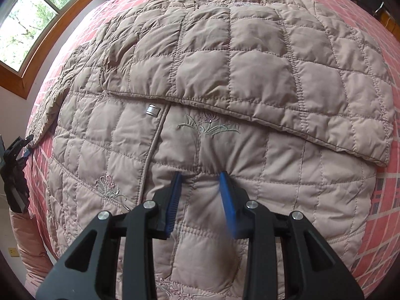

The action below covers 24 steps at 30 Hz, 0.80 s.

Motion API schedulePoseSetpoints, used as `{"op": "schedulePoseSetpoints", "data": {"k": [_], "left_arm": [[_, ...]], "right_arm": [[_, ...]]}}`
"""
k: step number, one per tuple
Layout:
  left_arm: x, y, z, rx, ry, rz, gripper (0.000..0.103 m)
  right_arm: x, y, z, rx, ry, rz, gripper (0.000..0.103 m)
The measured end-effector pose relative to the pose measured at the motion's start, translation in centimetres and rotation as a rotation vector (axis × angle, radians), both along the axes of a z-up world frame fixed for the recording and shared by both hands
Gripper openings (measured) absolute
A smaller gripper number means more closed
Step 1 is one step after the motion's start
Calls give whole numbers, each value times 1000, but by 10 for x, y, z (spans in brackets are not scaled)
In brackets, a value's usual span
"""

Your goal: Fold large clothes

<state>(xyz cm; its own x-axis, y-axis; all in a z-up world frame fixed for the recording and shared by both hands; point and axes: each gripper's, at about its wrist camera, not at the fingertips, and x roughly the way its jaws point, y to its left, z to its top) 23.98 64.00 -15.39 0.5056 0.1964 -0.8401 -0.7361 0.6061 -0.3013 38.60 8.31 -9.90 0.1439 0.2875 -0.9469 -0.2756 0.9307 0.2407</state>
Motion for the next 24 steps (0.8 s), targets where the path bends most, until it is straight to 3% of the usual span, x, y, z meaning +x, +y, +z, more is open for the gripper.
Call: {"op": "schedulePoseSetpoints", "data": {"k": [5, 8, 11, 15, 20, 24], "left_arm": [[4, 0, 0, 32, 4, 15, 13], [7, -5, 4, 62, 13, 12, 8], [8, -14, 16, 109, -10, 6, 6], [10, -49, 53, 205, -99, -66, 6], [33, -119, 92, 287, -172, -263, 5], [60, -178, 105, 298, -207, -416, 5]], "right_arm": [[-2, -2, -1, 13, 0, 0, 32], [-1, -7, -1, 25, 5, -4, 32], [-1, -9, 0, 19, 0, -1, 32], [-3, -5, 1, 0, -9, 4, 32], [-2, -6, 1, 15, 0, -2, 32], [-2, -6, 1, 16, 0, -1, 32]]}}
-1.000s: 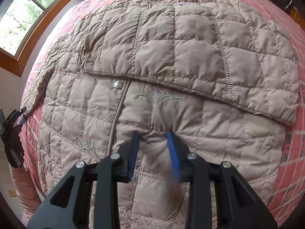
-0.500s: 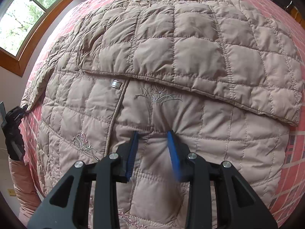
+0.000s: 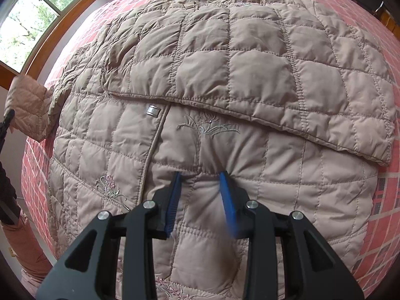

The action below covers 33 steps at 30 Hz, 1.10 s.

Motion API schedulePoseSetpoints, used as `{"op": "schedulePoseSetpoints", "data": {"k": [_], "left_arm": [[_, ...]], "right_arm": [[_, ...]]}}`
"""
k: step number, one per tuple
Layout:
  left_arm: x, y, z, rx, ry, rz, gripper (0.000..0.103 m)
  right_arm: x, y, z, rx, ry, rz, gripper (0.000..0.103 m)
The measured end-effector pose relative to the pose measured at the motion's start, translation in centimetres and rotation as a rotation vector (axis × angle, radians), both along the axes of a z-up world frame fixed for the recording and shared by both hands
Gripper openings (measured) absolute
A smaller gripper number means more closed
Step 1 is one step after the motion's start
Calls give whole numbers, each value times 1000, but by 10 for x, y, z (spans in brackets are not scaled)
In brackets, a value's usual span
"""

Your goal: Fold large clothes

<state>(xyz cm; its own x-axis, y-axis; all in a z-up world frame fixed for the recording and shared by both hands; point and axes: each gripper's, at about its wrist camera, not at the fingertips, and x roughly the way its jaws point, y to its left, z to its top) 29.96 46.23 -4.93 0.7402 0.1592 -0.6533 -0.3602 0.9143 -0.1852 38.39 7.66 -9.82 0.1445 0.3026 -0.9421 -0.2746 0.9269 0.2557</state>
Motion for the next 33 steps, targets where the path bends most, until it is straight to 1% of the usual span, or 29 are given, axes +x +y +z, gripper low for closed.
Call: {"op": "schedulePoseSetpoints", "data": {"k": [3, 6, 9, 11, 18, 24, 27, 30, 31, 33], "left_arm": [[16, -39, -2, 17, 4, -77, 5], [32, -68, -12, 1, 20, -138, 5], [43, -89, -24, -14, 44, -177, 5], [47, -99, -31, -27, 58, -200, 5], [62, -126, -57, -26, 112, -245, 5], [77, -134, -85, -52, 185, -284, 6], [82, -139, -95, -102, 231, -338, 11], [71, -137, -92, -181, 258, -398, 21], [62, -135, -87, -215, 250, -431, 24], [40, -124, -74, -265, 222, -466, 31]], "right_arm": [[0, 0, 0, 1, 2, 2, 32], [1, -1, 0, 5, 5, 4, 32], [2, -3, 0, 13, 8, 5, 32], [2, -3, 0, 16, 8, 6, 32], [3, -5, -1, 23, 9, 4, 32], [3, -5, -1, 22, 11, 1, 33], [3, -4, -1, 25, 14, -1, 36], [2, -2, 0, 21, 12, -1, 37], [2, -2, 1, 21, 12, -3, 38], [0, 0, 4, 30, 14, -8, 38]]}}
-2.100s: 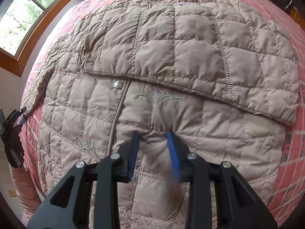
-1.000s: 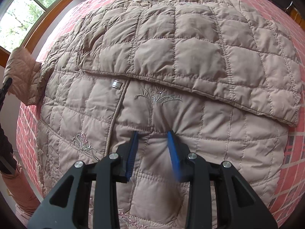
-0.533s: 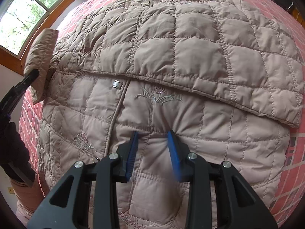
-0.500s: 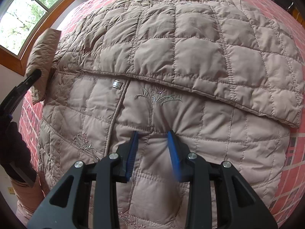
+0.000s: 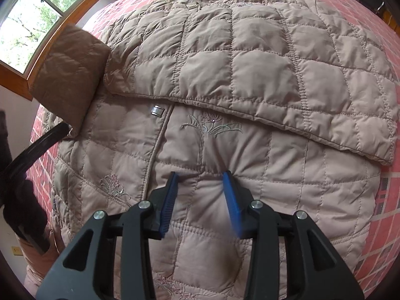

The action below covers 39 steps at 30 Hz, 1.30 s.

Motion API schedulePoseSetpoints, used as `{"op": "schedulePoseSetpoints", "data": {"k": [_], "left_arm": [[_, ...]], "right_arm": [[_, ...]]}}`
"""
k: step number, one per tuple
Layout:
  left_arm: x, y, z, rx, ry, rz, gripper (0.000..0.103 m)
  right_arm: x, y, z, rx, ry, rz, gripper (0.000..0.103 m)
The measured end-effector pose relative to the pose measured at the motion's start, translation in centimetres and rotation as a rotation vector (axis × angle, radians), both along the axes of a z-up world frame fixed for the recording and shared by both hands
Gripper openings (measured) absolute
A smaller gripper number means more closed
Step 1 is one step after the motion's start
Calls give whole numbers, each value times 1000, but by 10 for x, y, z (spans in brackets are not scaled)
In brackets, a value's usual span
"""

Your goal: Fold large clothes

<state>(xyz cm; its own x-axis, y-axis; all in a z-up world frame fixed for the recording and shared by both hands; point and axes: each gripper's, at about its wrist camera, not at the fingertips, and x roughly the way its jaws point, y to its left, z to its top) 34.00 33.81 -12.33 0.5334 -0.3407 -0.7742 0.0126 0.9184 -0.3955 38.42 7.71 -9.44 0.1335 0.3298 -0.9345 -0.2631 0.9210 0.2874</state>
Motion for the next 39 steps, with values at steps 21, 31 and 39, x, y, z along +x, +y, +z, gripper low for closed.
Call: {"op": "schedulePoseSetpoints", "data": {"k": [21, 31, 39], "left_arm": [[-7, 123, -21, -20, -21, 277, 54], [-6, 92, 9, -23, -86, 264, 11], [13, 17, 55, 30, -188, 164, 11]], "right_arm": [[46, 76, 5, 120, 49, 28, 39], [42, 60, 36, 136, -39, 39, 6], [45, -6, 91, 79, -198, -54, 6]]}}
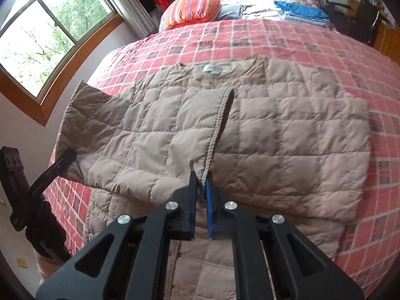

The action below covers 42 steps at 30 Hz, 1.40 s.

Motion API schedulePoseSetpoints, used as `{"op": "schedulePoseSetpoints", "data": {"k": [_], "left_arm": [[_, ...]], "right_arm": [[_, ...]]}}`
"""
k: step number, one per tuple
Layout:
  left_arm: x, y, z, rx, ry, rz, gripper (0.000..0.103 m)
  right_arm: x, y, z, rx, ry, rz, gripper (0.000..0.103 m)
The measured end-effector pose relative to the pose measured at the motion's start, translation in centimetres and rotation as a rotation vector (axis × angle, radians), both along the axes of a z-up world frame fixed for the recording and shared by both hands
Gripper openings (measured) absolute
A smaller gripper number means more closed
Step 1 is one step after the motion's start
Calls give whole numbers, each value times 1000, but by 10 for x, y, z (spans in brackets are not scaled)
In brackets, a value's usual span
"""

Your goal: Fold large clothes

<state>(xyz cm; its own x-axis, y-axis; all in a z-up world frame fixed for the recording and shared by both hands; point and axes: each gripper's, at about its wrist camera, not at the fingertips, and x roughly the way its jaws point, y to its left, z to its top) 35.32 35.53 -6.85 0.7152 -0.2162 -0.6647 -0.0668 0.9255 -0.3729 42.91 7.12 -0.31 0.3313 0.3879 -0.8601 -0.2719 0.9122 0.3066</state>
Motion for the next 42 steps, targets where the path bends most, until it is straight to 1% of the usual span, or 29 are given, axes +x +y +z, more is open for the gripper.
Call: {"op": "schedulePoseSetpoints", "data": {"k": [3, 6, 8, 10, 12, 14, 15, 17, 18, 21, 22, 23, 25, 28, 30, 31, 32, 34, 36, 38, 40, 42], "left_arm": [[16, -37, 0, 43, 0, -26, 11], [34, -67, -11, 79, 19, -49, 11], [46, -84, -21, 108, 40, -59, 12], [57, -97, -36, 120, 73, -70, 13], [65, -104, -49, 129, 104, -77, 16], [68, -108, -60, 145, 130, -81, 25], [68, -108, -65, 148, 137, -87, 26], [65, -106, -68, 148, 139, -101, 34], [62, -104, -65, 147, 136, -107, 34], [42, -95, -50, 143, 107, -134, 40], [34, -89, -43, 127, 88, -141, 42], [25, -80, -37, 109, 72, -135, 44], [16, -63, -28, 98, 46, -101, 44], [18, -43, -26, 131, 42, -44, 44], [24, -36, -33, 137, 66, -26, 44], [28, -34, -37, 151, 80, -13, 44], [30, -33, -42, 170, 91, -1, 43], [36, -30, -54, 191, 122, 8, 43], [39, -26, -63, 195, 144, 18, 43], [39, -21, -68, 178, 152, 18, 42], [39, -20, -70, 171, 153, 15, 42], [40, -22, -71, 175, 153, 13, 42]], "right_arm": [[5, -27, 6, -18, -25, -52, 6], [11, -56, 1, -51, -36, -106, 6], [16, -75, -9, -46, -17, -134, 6], [18, -90, -25, -48, 5, -158, 6], [21, -97, -43, -58, 24, -171, 6], [25, -101, -60, -69, 47, -180, 6], [27, -103, -71, -66, 67, -183, 6], [26, -103, -81, -54, 83, -183, 7], [25, -104, -82, -47, 84, -183, 9], [22, -109, -79, -9, 81, -183, 20], [20, -111, -75, 8, 72, -177, 25], [18, -114, -74, 21, 68, -179, 31], [22, -120, -71, 54, 78, -188, 40], [27, -129, -76, 86, 107, -212, 40], [33, -127, -83, 107, 132, -220, 38], [35, -125, -85, 112, 138, -216, 30], [35, -123, -86, 114, 141, -212, 18], [35, -119, -82, 104, 136, -216, 9], [32, -117, -71, 85, 92, -210, 6], [32, -121, -59, 98, 48, -214, 6], [34, -126, -53, 121, 36, -222, 5], [37, -126, -55, 104, 41, -227, 5]]}}
